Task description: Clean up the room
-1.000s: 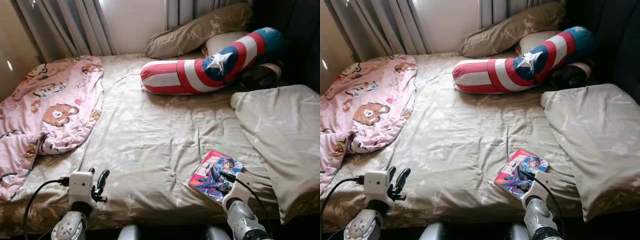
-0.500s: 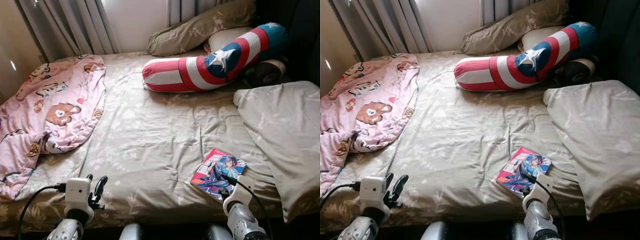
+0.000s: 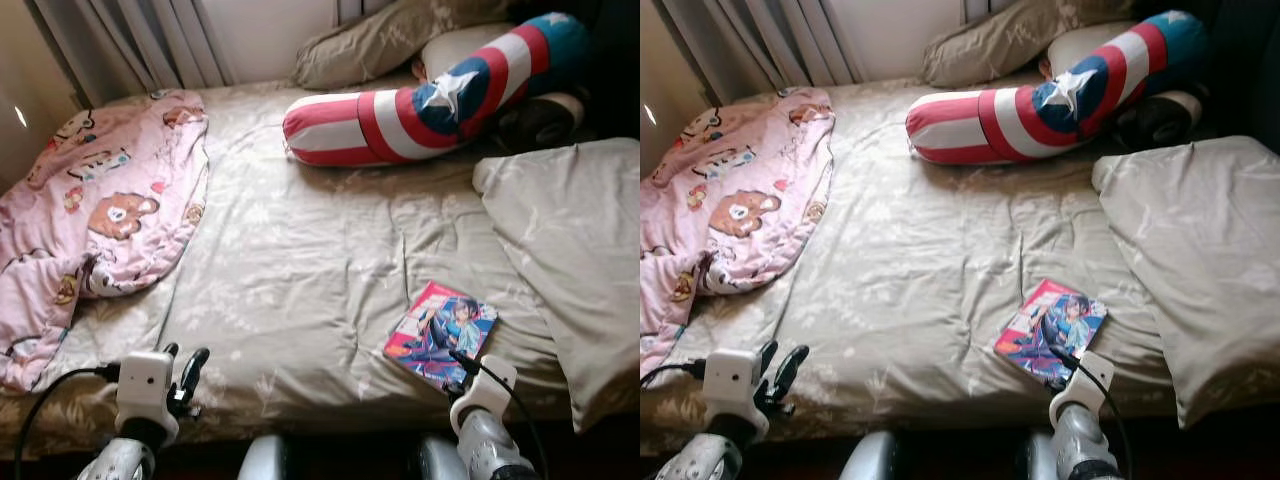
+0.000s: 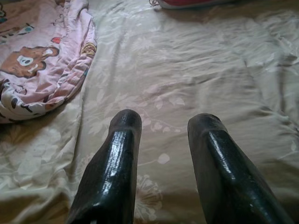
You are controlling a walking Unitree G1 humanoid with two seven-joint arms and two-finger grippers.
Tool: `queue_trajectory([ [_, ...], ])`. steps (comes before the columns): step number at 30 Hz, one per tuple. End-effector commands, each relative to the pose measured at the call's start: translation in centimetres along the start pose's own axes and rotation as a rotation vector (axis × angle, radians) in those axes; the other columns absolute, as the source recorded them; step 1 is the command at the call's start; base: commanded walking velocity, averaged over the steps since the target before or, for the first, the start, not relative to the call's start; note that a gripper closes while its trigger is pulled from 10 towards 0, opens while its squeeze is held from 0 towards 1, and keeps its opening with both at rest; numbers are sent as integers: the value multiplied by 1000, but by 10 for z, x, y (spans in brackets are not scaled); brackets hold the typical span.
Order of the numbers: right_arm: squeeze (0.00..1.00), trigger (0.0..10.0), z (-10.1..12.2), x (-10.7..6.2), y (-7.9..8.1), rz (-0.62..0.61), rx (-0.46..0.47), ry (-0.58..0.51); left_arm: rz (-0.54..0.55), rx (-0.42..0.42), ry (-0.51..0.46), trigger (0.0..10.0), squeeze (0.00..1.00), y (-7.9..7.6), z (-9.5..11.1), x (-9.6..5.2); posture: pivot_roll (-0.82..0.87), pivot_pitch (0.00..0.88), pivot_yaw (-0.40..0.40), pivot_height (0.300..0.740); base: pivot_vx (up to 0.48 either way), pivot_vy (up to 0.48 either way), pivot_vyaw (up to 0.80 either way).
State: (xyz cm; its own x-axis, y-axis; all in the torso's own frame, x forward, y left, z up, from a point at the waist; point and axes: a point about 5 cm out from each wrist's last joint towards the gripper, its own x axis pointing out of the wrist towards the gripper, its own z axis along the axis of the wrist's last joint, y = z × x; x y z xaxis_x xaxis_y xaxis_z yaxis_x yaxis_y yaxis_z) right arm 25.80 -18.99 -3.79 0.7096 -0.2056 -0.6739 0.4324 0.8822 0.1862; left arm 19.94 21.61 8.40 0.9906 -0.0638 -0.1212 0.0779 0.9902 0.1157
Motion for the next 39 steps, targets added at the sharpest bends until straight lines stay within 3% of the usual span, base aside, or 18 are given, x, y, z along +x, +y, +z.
queue_trajectory([
  [1, 0, 10000, -3, 0, 3, 6, 17, 17, 9, 13, 7, 10000, 0, 5, 4, -5, 192, 132, 116, 608, 0, 0, 0],
  [7, 0, 10000, -4, 0, 3, 10, 55, 33, 7, 32, 4, 10000, 0, 5, 10, -11, 207, 147, 117, 608, 0, 0, 0],
  [13, 0, 10000, -4, 0, 13, 76, 111, 48, 9, 40, 8, 10000, 0, 6, 14, -16, 220, 158, 117, 608, 0, 0, 0],
  [39, 0, 10000, 33, -15, 121, 614, 322, 31, 14, 70, 58, 10000, 0, 2, 18, -38, 272, 179, 109, 608, 0, 0, 0],
])
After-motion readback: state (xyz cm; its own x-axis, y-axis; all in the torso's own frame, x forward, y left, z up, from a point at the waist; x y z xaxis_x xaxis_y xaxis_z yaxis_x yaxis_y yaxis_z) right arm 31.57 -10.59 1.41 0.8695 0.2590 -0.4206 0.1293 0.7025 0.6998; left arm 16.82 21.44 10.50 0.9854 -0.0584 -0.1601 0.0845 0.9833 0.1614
